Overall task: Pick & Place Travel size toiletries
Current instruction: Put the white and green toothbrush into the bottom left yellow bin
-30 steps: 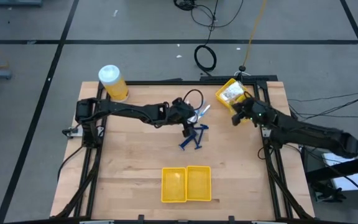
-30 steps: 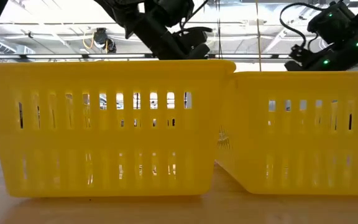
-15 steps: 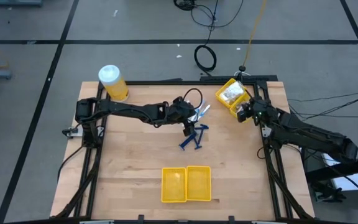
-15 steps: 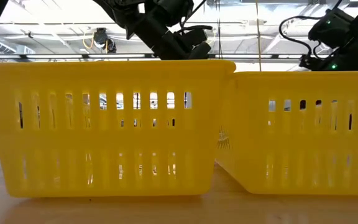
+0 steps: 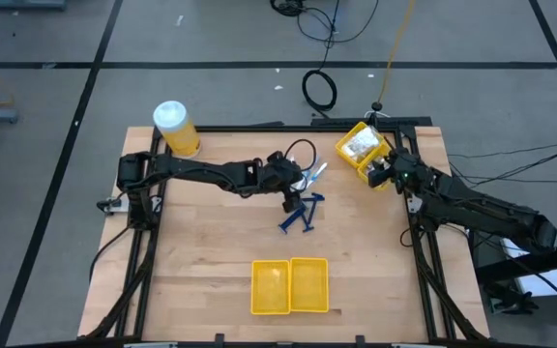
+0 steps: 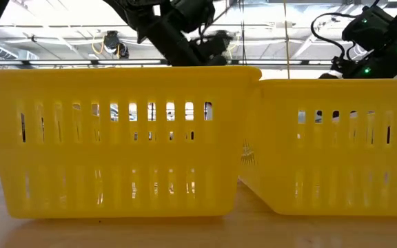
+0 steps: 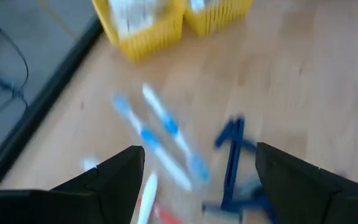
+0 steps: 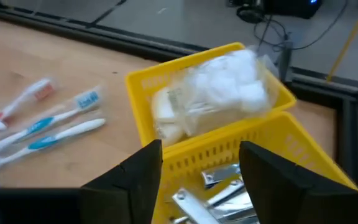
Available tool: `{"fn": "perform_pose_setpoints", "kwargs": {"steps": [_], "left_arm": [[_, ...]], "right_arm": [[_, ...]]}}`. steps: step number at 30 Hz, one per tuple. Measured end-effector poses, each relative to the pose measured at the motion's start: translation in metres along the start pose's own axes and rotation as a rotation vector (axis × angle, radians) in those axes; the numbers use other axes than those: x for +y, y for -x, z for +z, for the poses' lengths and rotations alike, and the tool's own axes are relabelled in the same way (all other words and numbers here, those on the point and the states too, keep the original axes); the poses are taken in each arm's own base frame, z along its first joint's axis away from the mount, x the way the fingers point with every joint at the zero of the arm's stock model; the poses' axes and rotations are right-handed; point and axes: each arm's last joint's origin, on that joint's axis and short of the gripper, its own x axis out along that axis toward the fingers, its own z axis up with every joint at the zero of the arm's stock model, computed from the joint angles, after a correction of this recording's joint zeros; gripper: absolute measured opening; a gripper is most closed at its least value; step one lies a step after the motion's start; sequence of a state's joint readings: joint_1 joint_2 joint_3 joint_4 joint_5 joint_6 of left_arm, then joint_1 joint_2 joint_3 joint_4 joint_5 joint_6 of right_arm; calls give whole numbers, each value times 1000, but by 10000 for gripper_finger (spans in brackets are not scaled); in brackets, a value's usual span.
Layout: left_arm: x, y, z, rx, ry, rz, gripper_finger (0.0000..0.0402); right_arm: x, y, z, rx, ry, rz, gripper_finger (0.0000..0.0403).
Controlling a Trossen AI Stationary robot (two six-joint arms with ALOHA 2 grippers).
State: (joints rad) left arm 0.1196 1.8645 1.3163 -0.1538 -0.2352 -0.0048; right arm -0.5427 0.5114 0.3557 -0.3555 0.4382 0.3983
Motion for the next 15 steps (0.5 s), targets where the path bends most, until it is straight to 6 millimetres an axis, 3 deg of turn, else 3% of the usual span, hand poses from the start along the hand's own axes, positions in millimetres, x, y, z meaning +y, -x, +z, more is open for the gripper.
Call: {"fn": "perform_pose_setpoints", "kwargs": {"steps": [7, 11, 15], "left_arm": [[19, -1, -31, 286, 20, 38, 276], [38, -9, -50, 335, 59, 44, 261], [53, -19, -68, 273, 112, -40, 259]], "right_arm": [[3, 0, 0, 24, 23, 78, 200], [3, 0, 0, 22, 26, 78, 197], [3, 0, 1, 15, 37, 81, 198]]}}
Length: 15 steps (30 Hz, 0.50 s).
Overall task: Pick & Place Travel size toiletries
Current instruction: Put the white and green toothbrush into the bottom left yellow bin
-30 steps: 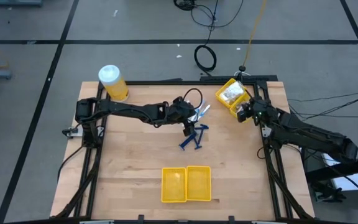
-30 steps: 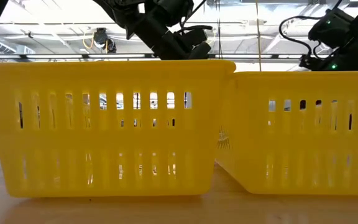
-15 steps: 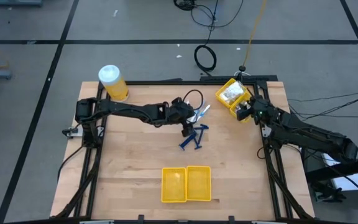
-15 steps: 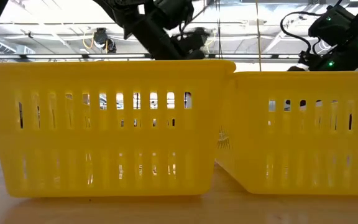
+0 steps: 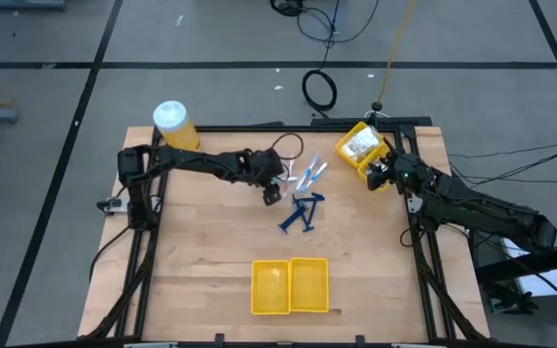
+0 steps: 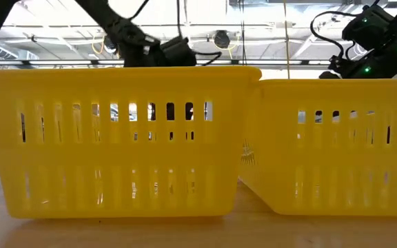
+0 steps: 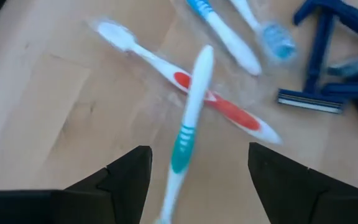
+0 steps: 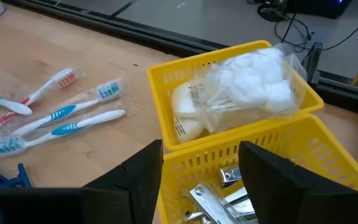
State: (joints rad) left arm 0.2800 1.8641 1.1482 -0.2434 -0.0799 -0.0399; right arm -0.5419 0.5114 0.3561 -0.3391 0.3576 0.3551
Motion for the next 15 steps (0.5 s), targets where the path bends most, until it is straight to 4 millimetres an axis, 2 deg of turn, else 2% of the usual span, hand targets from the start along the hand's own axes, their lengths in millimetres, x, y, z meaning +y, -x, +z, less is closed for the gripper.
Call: {"fn": "perform_pose_setpoints", "kwargs": {"steps": [4, 9, 15], "left_arm": [[7, -7, -5, -97, -21, 13, 266], [12, -16, -18, -63, -77, 67, 262], [11, -30, -24, -39, -86, 17, 258]], "right_arm": [[0, 0, 0, -1, 0, 1, 197], [1, 0, 2, -16, -6, 10, 197], [1, 0, 2, -13, -7, 27, 193]]}}
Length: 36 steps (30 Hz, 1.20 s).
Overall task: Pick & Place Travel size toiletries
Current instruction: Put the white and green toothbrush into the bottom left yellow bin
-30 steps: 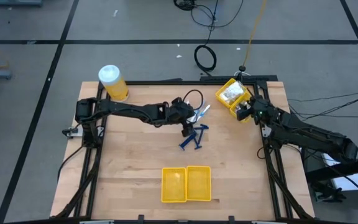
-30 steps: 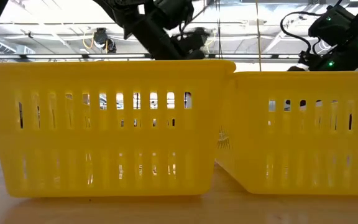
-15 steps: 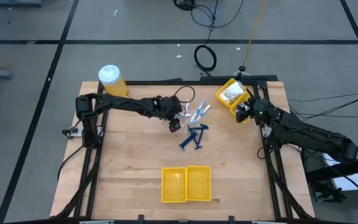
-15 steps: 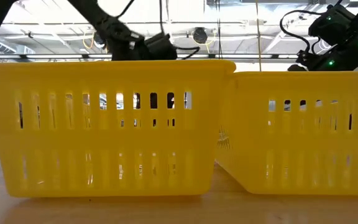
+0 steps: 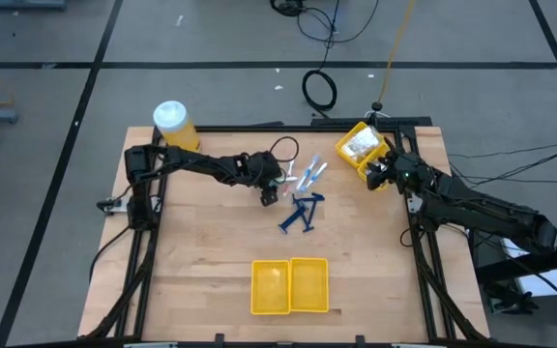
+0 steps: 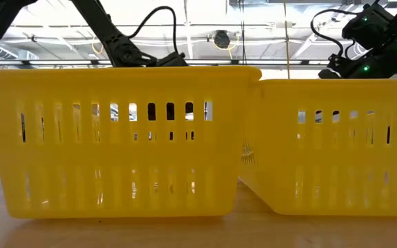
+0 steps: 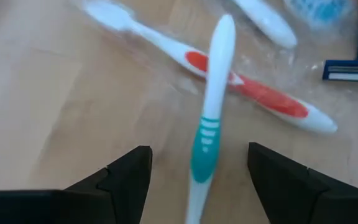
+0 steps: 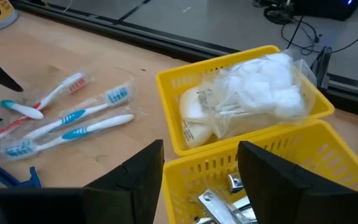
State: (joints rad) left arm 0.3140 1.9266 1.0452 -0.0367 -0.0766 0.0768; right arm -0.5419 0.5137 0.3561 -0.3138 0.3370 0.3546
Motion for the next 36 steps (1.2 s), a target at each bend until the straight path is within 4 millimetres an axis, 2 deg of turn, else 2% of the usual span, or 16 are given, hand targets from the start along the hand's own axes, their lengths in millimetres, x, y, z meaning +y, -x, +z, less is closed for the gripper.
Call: {"fn": "perform_pose_setpoints", "kwargs": {"steps": [7, 10, 14, 19, 20, 22, 26, 32, 36], "left_arm": [[-2, -17, -6, 10, 59, 8, 257], [-2, -17, -7, 17, 81, 9, 241], [-4, -14, -7, 25, 75, 0, 173], [-7, -14, -7, 32, 59, -24, 38], [-7, -14, -8, 35, 59, -32, 26], [-6, -11, -6, 30, 76, -44, 26], [-12, 6, -2, 47, 118, -64, 41], [-26, 66, 19, -21, 248, -111, 25], [-52, 104, 29, -110, 288, -181, 26]], "right_arm": [[0, 0, 0, 2, 1, 3, 192], [0, 0, 0, 2, 1, 2, 192], [0, 0, 0, 1, 0, 2, 192], [0, 0, 0, 2, 1, 2, 192], [0, 0, 0, 2, 1, 2, 192], [0, 0, 0, 2, 1, 2, 192], [0, 0, 0, 3, 1, 2, 192], [0, -1, 0, 4, 5, 1, 192], [0, -1, 0, 3, 18, 1, 192]]}}
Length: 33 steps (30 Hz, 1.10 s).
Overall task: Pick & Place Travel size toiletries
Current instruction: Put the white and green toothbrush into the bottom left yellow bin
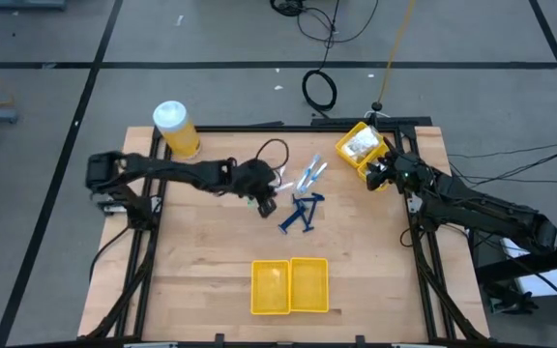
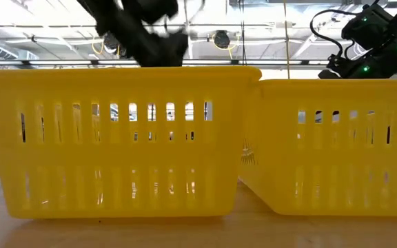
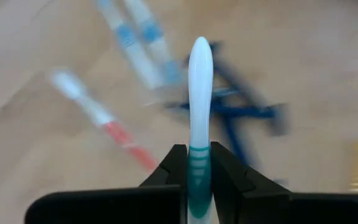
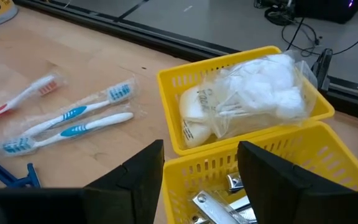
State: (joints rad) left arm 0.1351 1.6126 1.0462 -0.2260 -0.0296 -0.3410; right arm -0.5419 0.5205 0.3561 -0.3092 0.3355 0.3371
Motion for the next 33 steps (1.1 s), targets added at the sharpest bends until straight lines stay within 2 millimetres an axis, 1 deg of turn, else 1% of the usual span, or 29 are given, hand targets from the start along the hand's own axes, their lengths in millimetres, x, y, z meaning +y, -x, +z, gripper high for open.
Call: {"fn": "perform_pose_setpoints", "kwargs": {"steps": [2, 3, 8, 13, 18, 21, 24, 29, 33], "left_arm": [[-19, 14, 2, -50, 19, -46, 26], [-28, 18, 0, -64, 28, -49, 25], [-76, 29, -14, -142, 84, -112, 25], [-115, 38, -37, -179, 125, -133, 25], [-153, 47, -59, -246, 177, -189, 25], [-173, 46, -75, -286, 226, -219, 25], [-192, 39, -92, -319, 270, -249, 25], [-214, 13, -125, -337, 373, -285, 25], [-224, -5, -143, -347, 478, -345, 25]], "right_arm": [[0, 0, 0, 0, 6, 0, 192], [0, 0, 0, 1, 6, -1, 192], [0, 0, -1, 10, 11, -1, 192], [1, 0, -2, 30, 18, 40, 192], [2, 0, 1, 2, 7, 58, 192], [3, 0, 2, -10, 2, 63, 192], [4, 0, 5, -35, -9, 77, 192], [6, 1, 7, -48, -56, 128, 192], [7, 1, 9, -51, -103, 166, 192]]}}
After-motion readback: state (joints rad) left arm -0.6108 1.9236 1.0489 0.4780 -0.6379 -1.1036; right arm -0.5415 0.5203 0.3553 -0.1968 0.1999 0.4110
